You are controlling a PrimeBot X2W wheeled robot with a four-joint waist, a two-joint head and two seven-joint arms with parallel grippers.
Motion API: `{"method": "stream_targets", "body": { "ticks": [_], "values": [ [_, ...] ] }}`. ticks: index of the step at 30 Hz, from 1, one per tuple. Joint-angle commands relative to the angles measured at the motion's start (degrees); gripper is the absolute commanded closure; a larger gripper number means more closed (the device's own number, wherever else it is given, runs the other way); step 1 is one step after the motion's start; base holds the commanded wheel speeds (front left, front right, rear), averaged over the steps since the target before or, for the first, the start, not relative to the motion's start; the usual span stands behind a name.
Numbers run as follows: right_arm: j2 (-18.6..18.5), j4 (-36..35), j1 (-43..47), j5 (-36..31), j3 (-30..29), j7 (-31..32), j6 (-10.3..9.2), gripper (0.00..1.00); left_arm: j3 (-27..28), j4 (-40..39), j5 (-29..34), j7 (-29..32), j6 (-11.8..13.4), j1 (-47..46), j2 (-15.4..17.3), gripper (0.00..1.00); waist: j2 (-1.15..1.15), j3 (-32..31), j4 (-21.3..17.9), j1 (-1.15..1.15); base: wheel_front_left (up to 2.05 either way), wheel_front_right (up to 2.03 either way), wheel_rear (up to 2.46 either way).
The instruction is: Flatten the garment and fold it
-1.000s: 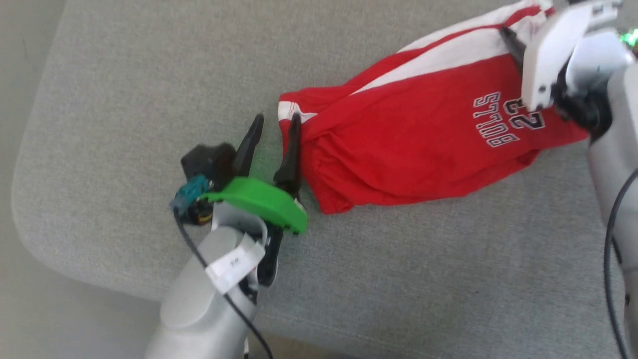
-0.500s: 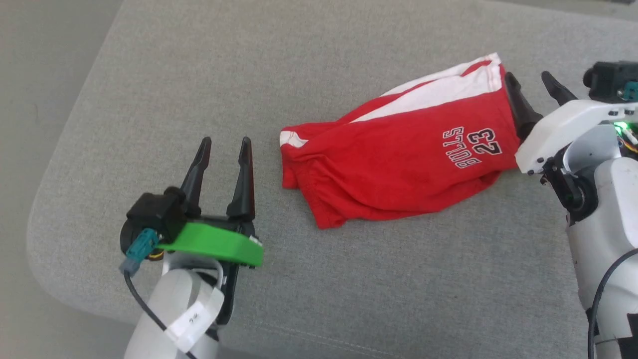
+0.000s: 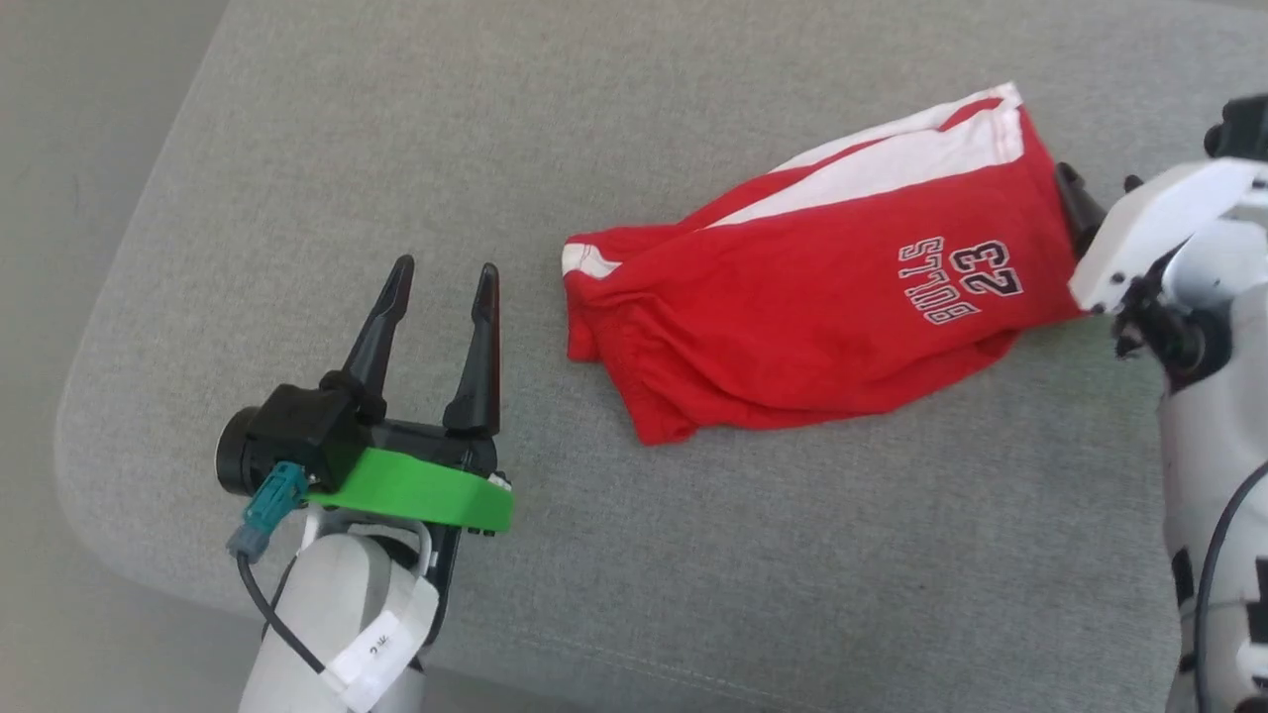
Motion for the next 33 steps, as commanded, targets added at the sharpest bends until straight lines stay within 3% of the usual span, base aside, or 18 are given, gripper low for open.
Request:
{"method": "stream_targets", "body": {
  "ticks": [1,7,12,13,14,16,17,27,33],
  "values": [
    [0.3,0.8,-1.7,-1.4,-0.9,1.6,-0.08,0.00,0.4,-0.3,0.3,-0.2,-0.2,0.5,-0.3,0.00,0.00,1.3,1.0,0.00,0.00,0.00,0.00],
    [0.8,3.8,-5.8,-8.3,-3.4,14.3,-0.08,0.00,0.4,-1.1,-1.4,-0.2,-0.2,0.3,-0.3,0.00,0.00,3.6,2.8,0.00,0.00,0.00,0.00],
    [1.8,3.9,-5.4,-8.5,-1.1,21.3,-0.08,0.00,0.2,-1.1,-1.8,-0.2,0.1,0.3,-0.3,0.00,0.00,4.2,3.1,0.00,0.00,0.00,0.00],
    [2.0,3.8,-5.1,-8.1,-0.4,22.7,-0.08,0.06,0.2,-1.1,-1.8,-0.2,0.1,0.3,-0.3,0.00,0.00,4.2,3.1,0.00,0.00,0.00,0.00],
    [2.2,3.6,-4.7,-7.5,0.5,24.4,-0.08,0.38,0.2,-1.1,-2.0,-0.2,0.2,0.3,-0.3,0.00,0.00,4.2,3.1,0.00,0.00,0.00,0.00],
    [2.0,2.5,-4.0,-6.4,1.8,26.2,-0.08,0.74,0.1,-1.0,-2.3,-0.2,0.3,0.4,-0.3,0.00,0.00,4.2,3.0,0.00,0.00,0.00,0.00],
    [1.9,1.8,-3.7,-5.9,2.2,26.3,-0.08,1.00,0.2,-0.9,-2.8,-0.2,0.4,0.4,-0.3,0.00,0.00,4.2,2.9,0.00,0.00,0.00,0.00],
    [-0.9,-7.9,3.2,-0.7,4.7,23.3,-0.08,1.00,0.2,0.1,-2.4,-0.2,0.6,1.1,-0.3,0.00,0.00,1.7,0.9,0.00,0.00,0.00,0.00],
    [-3.5,-14.9,10.6,0.0,1.9,20.4,-0.08,1.00,-0.1,0.5,-1.6,-0.2,0.4,2.5,-0.3,0.00,0.00,-1.3,-1.3,0.00,0.00,0.00,0.00]
  ]
}}
